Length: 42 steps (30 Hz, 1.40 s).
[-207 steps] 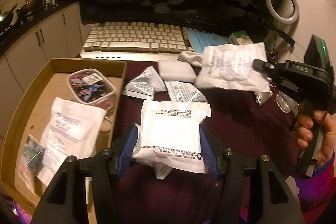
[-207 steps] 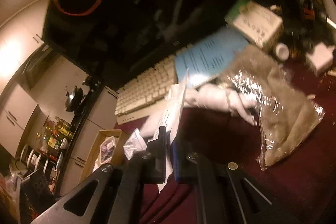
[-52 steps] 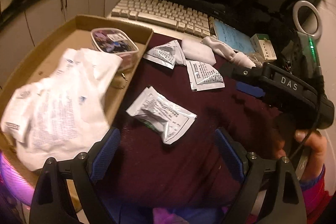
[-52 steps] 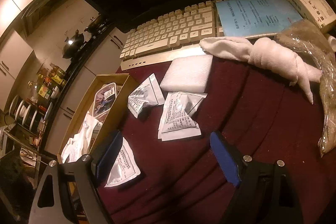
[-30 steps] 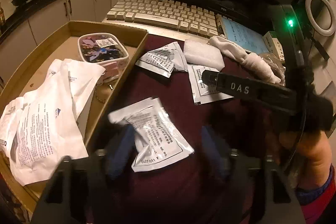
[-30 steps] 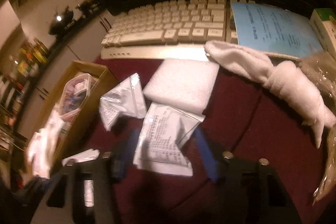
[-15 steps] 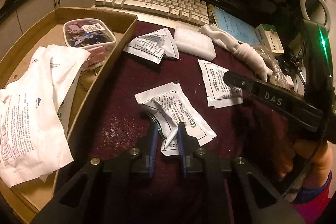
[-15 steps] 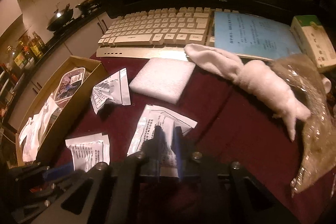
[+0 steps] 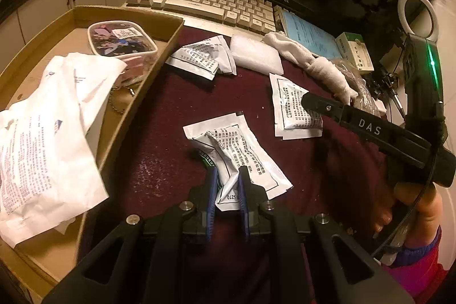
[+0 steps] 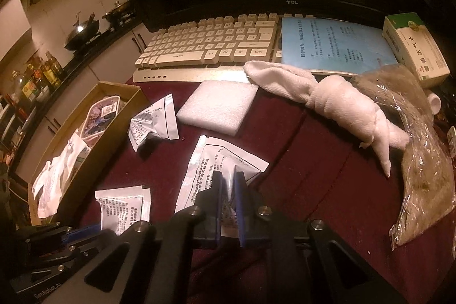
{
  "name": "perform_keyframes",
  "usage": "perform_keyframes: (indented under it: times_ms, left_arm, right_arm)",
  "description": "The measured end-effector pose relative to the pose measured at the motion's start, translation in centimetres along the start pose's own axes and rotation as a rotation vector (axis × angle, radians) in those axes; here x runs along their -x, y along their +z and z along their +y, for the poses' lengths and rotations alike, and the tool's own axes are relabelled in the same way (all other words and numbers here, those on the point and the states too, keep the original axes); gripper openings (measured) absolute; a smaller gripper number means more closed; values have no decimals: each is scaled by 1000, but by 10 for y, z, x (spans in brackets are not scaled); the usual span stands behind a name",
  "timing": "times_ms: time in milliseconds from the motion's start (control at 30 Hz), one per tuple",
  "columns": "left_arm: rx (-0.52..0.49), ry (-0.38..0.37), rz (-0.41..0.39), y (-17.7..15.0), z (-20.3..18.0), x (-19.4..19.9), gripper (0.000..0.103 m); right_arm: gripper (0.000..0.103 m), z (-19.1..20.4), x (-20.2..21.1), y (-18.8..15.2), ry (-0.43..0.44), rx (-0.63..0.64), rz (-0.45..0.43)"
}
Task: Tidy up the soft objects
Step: 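Lift the white sachet with the left gripper while the right lifts its paper packet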
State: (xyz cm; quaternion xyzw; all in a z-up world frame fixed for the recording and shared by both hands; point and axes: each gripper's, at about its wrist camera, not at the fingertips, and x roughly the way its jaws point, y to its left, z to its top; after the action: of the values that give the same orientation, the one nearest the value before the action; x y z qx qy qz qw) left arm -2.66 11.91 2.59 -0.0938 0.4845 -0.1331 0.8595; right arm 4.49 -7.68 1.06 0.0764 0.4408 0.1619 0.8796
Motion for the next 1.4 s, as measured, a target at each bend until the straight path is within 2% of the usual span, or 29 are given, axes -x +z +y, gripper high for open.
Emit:
perform_keyframes:
  times_ms: [767, 1400]
  left_arm:
    - [-16, -2, -39, 1, 0, 15, 14]
    - [-22, 17, -106, 8, 6, 39, 14]
  right_arm:
    - [8, 6, 24, 3, 28, -8, -55]
    - [8, 15, 37, 6, 32, 6, -81]
